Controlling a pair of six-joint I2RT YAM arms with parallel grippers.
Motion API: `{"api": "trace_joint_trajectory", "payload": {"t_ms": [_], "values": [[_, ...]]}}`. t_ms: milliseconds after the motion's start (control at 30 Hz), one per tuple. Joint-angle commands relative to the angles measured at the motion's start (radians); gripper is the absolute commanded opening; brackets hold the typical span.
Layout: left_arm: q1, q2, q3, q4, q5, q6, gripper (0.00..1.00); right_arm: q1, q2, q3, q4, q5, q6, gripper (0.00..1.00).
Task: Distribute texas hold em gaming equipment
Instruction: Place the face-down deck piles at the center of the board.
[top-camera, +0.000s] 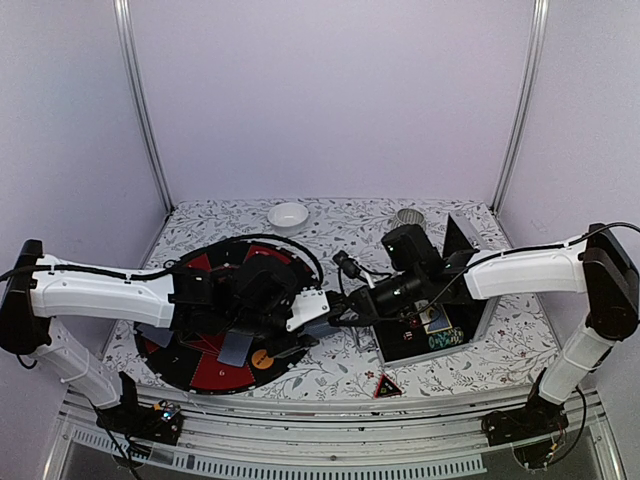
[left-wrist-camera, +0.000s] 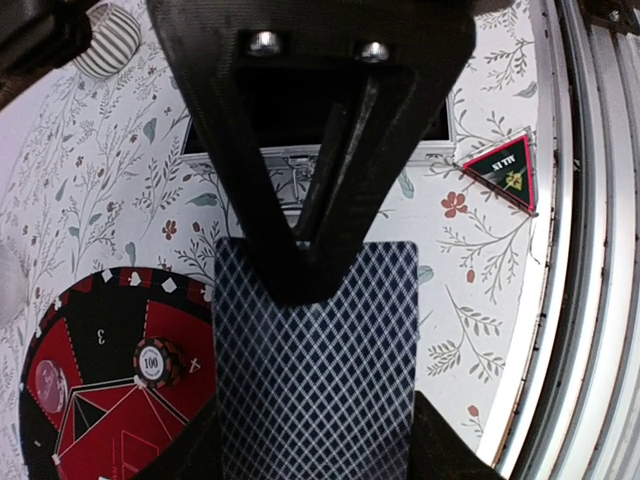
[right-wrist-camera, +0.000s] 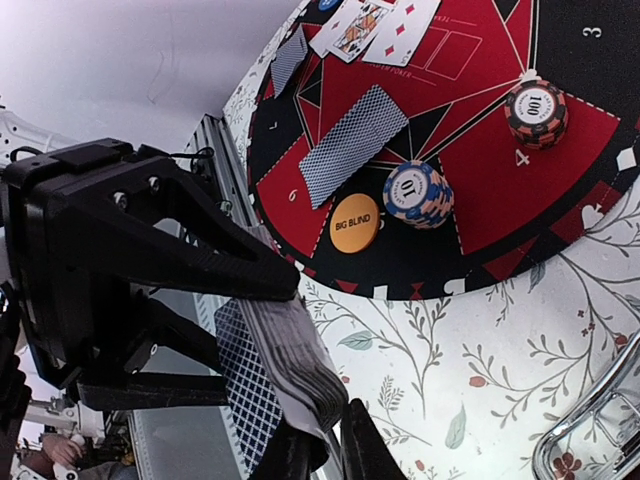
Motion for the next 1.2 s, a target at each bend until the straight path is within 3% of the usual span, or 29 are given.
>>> {"api": "trace_joint_trajectory", "payload": {"t_ms": [0, 767, 1000, 1167], "values": [[-0.003, -0.002, -0.005, 0.004, -0.002, -0.005, 0.52, -0.012, -0.047, -0.001, -0.037, 0.034, -0.014, 0.09], [-0.002, 0.017, -0.016, -0.004, 0.014, -0.012, 0.52, -0.031, -0.074, -0.006, -0.076, 0.003, -0.035, 0.02], [-0.003, 0.02, -0.011, 0.013, 0.019, -0.021, 0.52, -0.029, -0.051, -0.016, -0.049, -0.036, -0.013, 0.13], [-0.003, 0.031, -0.018, 0.016, 0.058, -0.027, 0.52, -0.029, -0.082, -0.025, -0.068, 0.016, -0.011, 0.3]]}}
